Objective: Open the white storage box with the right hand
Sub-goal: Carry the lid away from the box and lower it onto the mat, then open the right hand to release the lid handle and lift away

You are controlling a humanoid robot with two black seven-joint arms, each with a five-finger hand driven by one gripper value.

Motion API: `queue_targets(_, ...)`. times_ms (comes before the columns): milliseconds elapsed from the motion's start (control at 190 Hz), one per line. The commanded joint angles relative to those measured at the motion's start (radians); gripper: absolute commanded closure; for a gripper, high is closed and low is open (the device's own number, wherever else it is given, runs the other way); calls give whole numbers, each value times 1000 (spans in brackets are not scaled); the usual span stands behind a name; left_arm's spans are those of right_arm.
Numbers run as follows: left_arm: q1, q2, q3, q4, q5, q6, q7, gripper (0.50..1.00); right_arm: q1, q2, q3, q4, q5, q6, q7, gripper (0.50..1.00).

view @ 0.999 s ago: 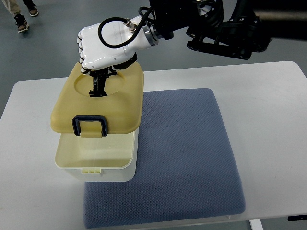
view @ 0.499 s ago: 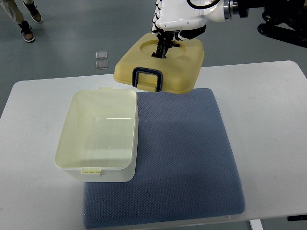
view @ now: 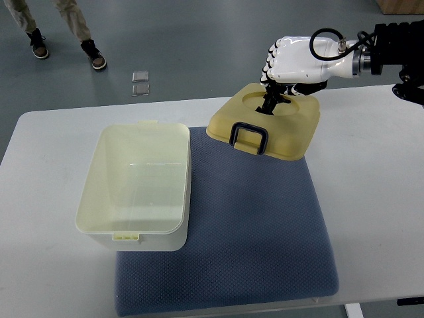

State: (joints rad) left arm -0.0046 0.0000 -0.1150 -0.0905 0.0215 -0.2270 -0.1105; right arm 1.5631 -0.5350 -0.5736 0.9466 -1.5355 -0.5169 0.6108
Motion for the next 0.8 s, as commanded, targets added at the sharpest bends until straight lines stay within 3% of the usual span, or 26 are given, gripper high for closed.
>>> queue_targets(0,0,0,0,0,0,0,0,500,-44,-3,0,0,-17,-28,0,1000)
queue_targets(794,0,0,0,0,0,0,0,500,-242,29,41,11,-60,-94,0,1000)
